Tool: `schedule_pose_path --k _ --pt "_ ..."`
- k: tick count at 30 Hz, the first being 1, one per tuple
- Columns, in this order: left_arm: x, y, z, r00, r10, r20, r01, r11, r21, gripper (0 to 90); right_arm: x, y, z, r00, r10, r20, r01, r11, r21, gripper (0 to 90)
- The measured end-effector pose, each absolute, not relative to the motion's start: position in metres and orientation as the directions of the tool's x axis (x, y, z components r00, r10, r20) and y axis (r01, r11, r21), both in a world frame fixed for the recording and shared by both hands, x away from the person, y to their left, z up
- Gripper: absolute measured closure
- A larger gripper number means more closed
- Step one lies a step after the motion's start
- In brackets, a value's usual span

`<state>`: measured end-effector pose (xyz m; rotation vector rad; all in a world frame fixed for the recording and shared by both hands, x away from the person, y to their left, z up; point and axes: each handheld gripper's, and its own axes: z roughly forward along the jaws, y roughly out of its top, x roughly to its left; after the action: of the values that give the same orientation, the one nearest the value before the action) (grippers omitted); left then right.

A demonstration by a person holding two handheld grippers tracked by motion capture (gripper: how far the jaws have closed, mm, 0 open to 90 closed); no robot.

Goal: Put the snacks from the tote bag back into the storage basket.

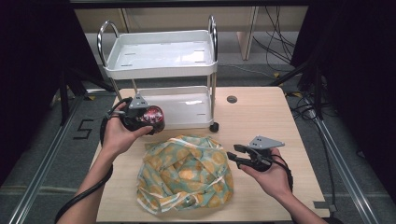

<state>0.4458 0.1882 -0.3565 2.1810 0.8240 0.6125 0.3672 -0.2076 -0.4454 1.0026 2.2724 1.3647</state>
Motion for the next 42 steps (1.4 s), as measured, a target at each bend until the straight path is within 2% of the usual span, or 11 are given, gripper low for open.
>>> schedule_pose_path --k 19,27,28,29,38,42 --pt "0.458 0.194 -0.364 0.682 0.709 0.182 0.370 -0.549 0.750 25.4 0.367 -0.206 -0.446 -0.699 0.707 0.109 0.414 0.276 0.867 56.2" --pt "0.461 0.193 -0.370 0.678 0.712 0.182 0.371 -0.545 0.751 25.4 0.369 -0.209 -0.446 -0.714 0.697 0.070 0.392 0.314 0.865 56.3" --pt "0.462 0.194 -0.369 0.683 0.704 0.198 0.364 -0.562 0.743 25.4 0.368 -0.207 -0.447 -0.702 0.707 0.085 0.397 0.290 0.871 56.3" --pt "0.462 0.194 -0.370 0.675 0.716 0.177 0.382 -0.545 0.747 25.4 0.367 -0.206 -0.446 -0.698 0.708 0.105 0.414 0.281 0.866 56.3" --pt "0.467 0.198 -0.372 0.671 0.717 0.186 0.379 -0.548 0.746 25.4 0.369 -0.208 -0.446 -0.716 0.694 0.073 0.392 0.313 0.865 56.4" --pt "0.469 0.199 -0.373 0.670 0.718 0.189 0.380 -0.550 0.744 25.4 0.368 -0.207 -0.447 -0.701 0.708 0.084 0.393 0.286 0.874 56.3"
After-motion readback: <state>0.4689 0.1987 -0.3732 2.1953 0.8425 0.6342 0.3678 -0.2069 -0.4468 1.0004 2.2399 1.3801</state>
